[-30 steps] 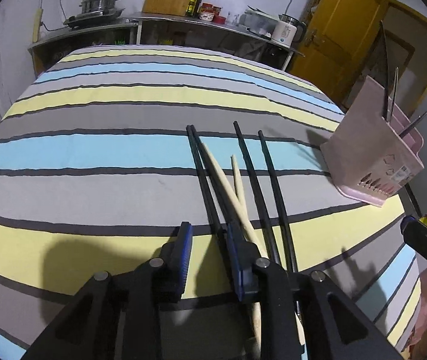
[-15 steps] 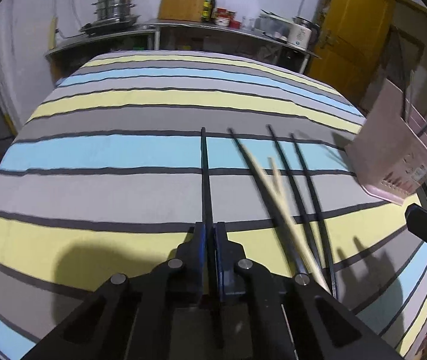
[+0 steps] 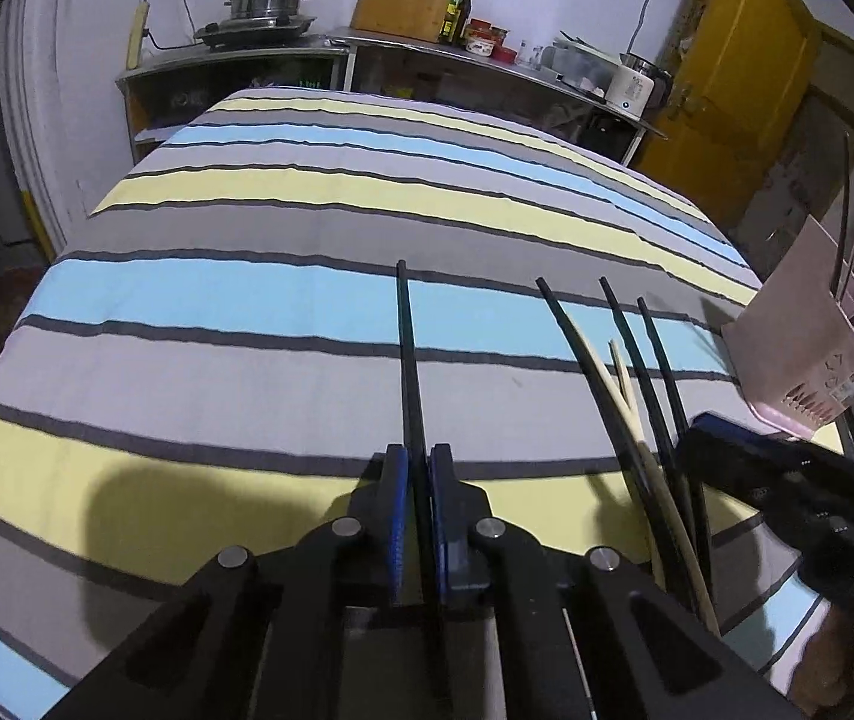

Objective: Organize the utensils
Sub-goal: 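Close the left tool on a black chopstick while the right tool grasps another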

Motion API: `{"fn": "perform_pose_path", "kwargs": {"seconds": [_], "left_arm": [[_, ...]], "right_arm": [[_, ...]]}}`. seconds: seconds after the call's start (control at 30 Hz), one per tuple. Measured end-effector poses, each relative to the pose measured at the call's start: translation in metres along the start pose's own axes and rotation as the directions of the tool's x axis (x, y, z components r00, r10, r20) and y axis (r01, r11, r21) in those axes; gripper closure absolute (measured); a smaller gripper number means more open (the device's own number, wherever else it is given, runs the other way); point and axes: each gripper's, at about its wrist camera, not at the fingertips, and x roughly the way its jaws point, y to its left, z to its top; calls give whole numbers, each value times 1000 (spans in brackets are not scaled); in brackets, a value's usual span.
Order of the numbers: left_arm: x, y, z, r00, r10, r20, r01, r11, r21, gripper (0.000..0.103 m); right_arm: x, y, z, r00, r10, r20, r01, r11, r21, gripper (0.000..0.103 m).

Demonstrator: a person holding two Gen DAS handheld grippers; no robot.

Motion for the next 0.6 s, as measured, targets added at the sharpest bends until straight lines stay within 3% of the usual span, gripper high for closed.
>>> {"fn": "perform_pose_path", "kwargs": {"seconds": [0.3,0.6], "left_arm": [[5,5,6,999,-38,4,38,999,1,96],[13,2,16,1000,-28,-6,28,999,37,96]], "right_arm": [[39,-2,6,997,-33,-71,33,999,-10,83],[51,-4,21,996,-59,-72,58,998,-21,84]]}}
